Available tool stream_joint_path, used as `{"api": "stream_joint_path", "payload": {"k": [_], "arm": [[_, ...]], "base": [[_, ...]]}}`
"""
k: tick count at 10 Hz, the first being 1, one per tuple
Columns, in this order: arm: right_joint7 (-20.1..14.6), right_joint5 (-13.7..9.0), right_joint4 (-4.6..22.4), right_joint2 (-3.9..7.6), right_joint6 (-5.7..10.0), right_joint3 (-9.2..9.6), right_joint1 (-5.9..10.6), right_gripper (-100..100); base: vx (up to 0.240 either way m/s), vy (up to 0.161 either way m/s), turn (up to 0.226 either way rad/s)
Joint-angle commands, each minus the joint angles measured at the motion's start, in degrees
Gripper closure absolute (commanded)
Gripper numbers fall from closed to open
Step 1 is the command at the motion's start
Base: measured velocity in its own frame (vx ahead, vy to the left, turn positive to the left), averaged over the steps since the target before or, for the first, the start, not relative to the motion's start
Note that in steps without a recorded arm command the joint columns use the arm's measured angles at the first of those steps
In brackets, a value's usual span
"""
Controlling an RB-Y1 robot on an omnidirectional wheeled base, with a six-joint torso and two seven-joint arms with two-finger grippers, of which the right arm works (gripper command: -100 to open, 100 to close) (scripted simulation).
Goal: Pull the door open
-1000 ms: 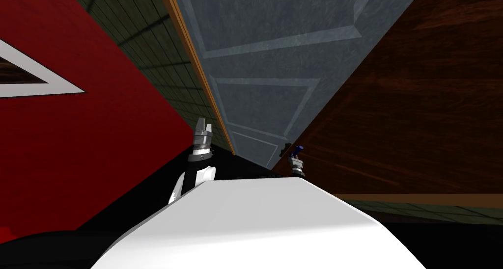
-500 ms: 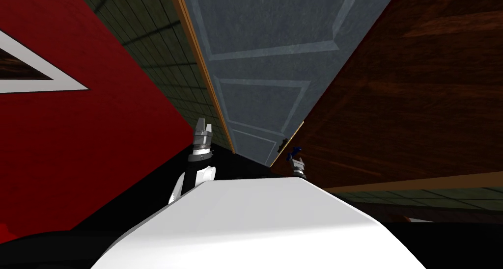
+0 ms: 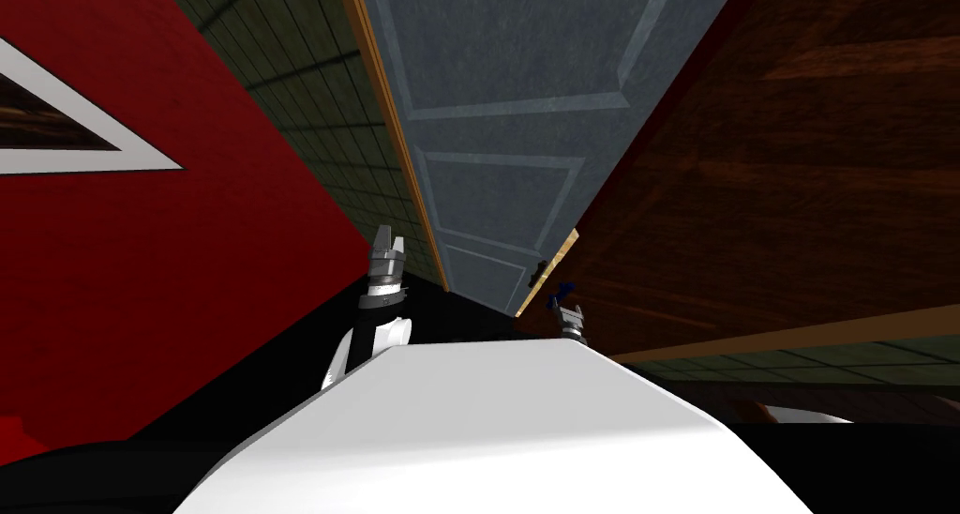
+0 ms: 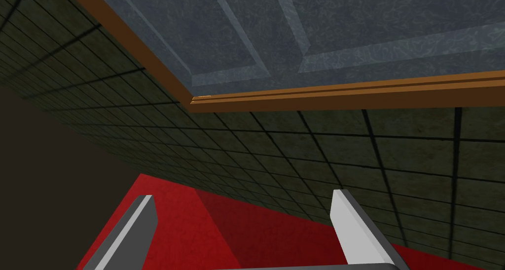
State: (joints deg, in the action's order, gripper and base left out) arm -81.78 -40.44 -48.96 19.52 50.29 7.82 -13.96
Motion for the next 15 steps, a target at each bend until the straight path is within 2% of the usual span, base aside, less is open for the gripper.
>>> {"api": "stream_joint_path", "payload": {"k": [1, 11, 13, 15], "arm": [[0.9, -0.8, -0.5, 0.78, -1.35, -1.33, -1.6, 100], [0.9, -0.9, -0.3, 0.89, -1.34, -1.45, -1.81, 100], [0.9, -1.2, 0.2, 1.21, -1.32, -1.81, -2.71, 100], [0.9, -1.2, -0.4, 1.21, -1.32, -1.81, -2.71, 100]], "base": [[-0.035, 0.009, -0.016], [-0.009, 0.002, 0.0], [-0.053, 0.018, -0.03], [-0.074, 0.012, -0.013]]}}
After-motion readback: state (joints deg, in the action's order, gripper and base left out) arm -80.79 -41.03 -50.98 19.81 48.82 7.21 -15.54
